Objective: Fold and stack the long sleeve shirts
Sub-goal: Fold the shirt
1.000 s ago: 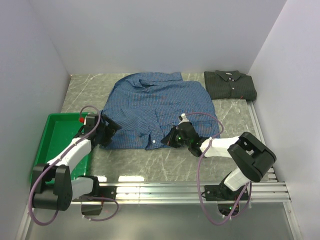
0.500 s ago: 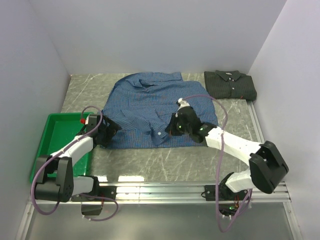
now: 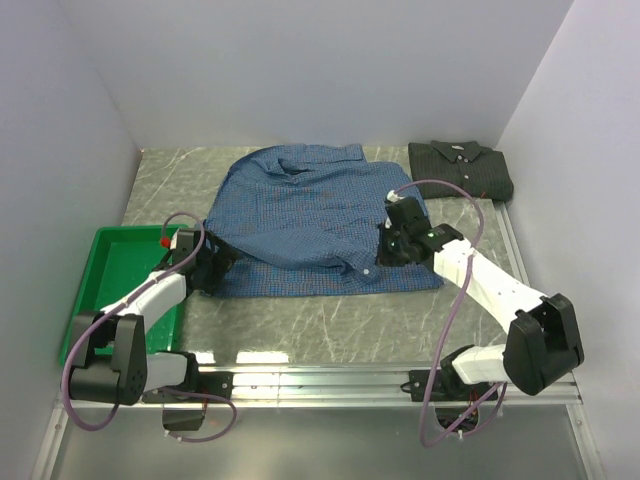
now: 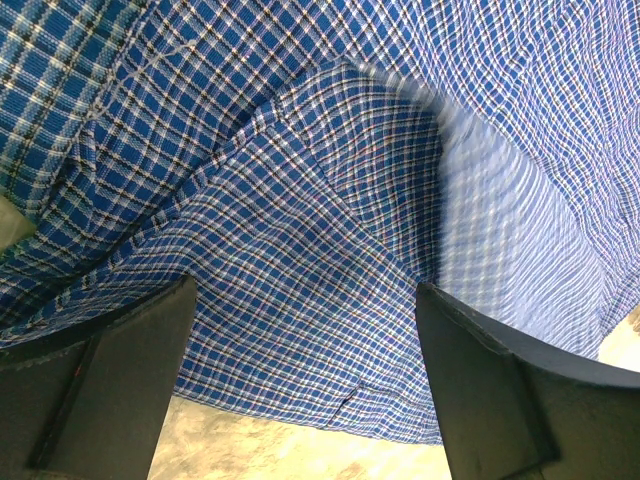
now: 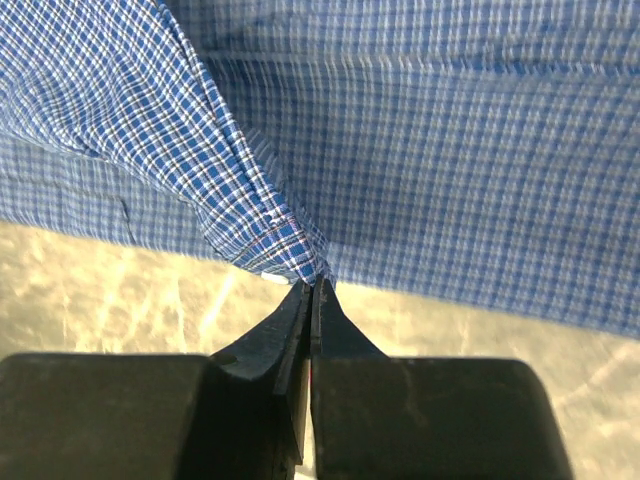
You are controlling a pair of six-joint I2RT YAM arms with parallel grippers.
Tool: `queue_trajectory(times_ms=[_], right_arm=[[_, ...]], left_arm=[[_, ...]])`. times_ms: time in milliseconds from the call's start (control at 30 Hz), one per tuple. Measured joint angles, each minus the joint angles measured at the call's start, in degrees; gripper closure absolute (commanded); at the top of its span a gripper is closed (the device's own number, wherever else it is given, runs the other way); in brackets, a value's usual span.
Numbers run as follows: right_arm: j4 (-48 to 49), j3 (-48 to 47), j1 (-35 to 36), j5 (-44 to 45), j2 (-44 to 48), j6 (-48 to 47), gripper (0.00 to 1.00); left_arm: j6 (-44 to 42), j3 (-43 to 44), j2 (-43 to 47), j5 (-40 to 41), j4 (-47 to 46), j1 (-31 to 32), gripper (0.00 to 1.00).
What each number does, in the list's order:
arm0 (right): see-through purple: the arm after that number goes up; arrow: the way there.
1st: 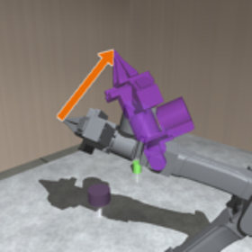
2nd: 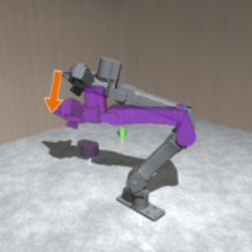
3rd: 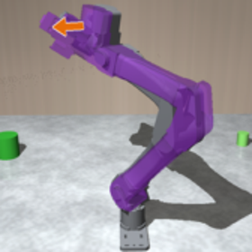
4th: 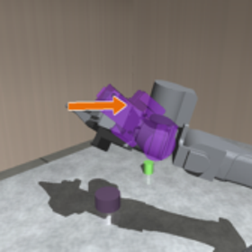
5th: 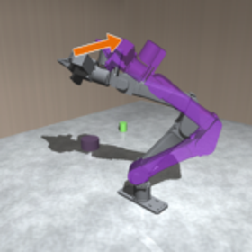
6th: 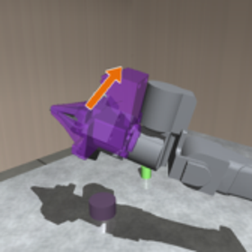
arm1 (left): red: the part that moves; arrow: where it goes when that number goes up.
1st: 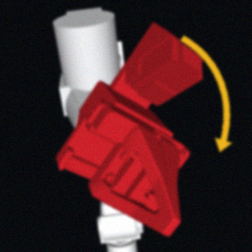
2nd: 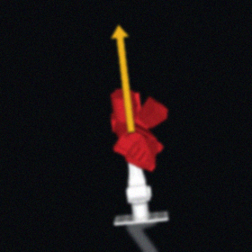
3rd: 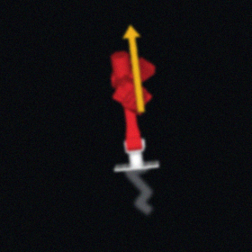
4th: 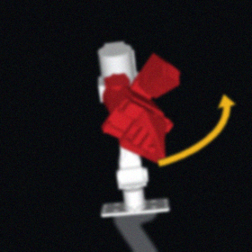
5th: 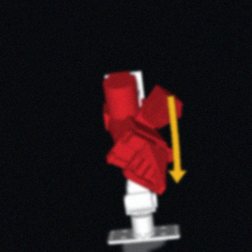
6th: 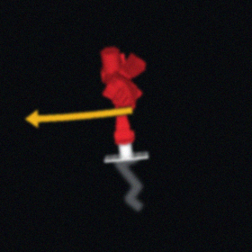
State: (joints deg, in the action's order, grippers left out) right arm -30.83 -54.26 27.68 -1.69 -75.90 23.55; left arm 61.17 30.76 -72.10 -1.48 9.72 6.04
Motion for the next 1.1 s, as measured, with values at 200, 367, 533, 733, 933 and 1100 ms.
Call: queue_trajectory(times_ms=[200, 367, 533, 733, 933, 1100], right_arm=[[-6.3, -4.2, -2.5, -4.1, 0.0, -0.9, 0.92], [-8.0, -7.5, -4.2, -7.8, 0.0, -0.9, 0.88], [-7.5, -7.3, -6.9, -9.0, -1.0, -0.7, 0.88], [-4.8, -6.1, -12.0, -7.8, -8.6, -0.1, 0.72], [-0.7, -5.6, -12.8, -2.6, -13.3, 2.3, 0.33], [9.2, 2.4, -12.8, -2.2, -3.4, 5.3, 0.33]], left_arm=[[0.0, 0.0, 0.4, 0.2, 0.5, 0.0, 0.02], [0.0, -0.4, 0.9, 0.7, 0.7, 0.0, 0.02], [0.0, -0.5, 1.0, 0.9, 0.6, 0.0, 0.02], [0.0, -0.5, 1.1, 0.9, 0.7, 0.0, 0.02], [0.0, -0.5, 1.1, 0.9, 0.7, 0.0, 0.02], [0.0, -0.5, 1.3, 0.9, 0.7, 0.0, 0.01]])
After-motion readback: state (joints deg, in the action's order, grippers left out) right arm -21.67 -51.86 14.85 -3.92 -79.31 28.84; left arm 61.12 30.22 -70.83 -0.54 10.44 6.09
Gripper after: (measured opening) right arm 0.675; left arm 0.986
